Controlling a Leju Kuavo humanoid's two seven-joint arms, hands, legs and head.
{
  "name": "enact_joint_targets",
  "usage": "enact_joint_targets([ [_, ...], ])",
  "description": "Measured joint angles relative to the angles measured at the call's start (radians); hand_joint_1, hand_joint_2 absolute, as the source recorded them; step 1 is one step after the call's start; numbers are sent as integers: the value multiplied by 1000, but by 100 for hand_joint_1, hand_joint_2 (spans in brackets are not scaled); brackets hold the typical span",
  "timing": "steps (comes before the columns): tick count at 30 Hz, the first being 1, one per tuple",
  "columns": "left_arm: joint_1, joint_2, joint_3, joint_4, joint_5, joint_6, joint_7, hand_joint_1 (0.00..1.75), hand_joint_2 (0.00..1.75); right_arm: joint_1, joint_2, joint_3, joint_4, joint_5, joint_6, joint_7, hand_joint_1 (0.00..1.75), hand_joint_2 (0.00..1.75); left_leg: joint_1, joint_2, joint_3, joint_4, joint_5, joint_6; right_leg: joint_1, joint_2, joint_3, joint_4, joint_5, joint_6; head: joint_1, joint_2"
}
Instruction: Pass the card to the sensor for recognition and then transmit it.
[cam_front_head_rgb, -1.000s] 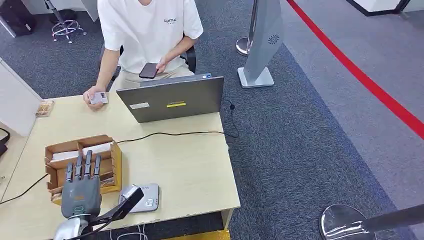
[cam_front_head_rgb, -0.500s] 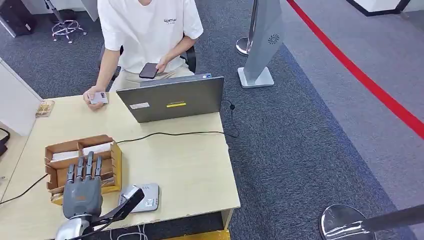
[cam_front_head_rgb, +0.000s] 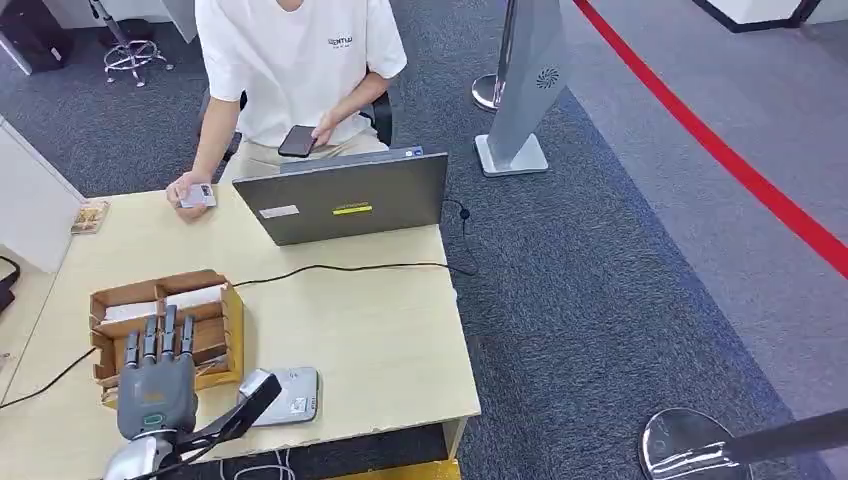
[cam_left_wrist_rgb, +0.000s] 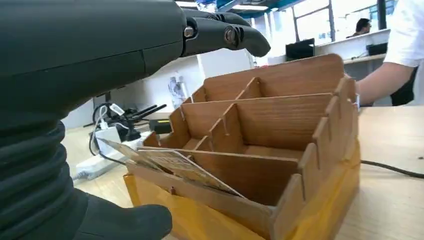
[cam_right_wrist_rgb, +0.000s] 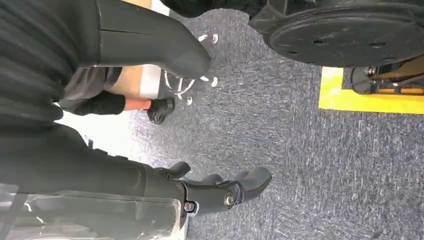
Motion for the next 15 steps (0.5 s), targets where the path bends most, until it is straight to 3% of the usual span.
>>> enact_joint_targets([
  [6, 0, -1, 16, 0, 0, -10, 0, 0, 175, 7, 0, 8, -8, -1, 0, 3, 0, 175, 0, 0, 0, 0, 0, 0, 0, 0, 0, 0, 0, 0, 0, 0],
  [7, 0, -1, 18, 0, -1, -13, 0, 126, 175, 8, 0, 10, -11, -1, 0, 3, 0, 175, 0, 0, 0, 0, 0, 0, 0, 0, 0, 0, 0, 0, 0, 0],
  [8, 0, -1, 19, 0, -1, -16, 0, 175, 175, 9, 0, 11, -13, -1, 0, 7, 0, 175, 0, 0, 0, 0, 0, 0, 0, 0, 0, 0, 0, 0, 0, 0],
  [15, 0, -2, 22, 0, -2, -35, 2, 175, 175, 12, 0, 15, -23, -1, 0, 15, 0, 175, 0, 0, 0, 0, 0, 0, 0, 0, 0, 0, 0, 0, 0, 0],
])
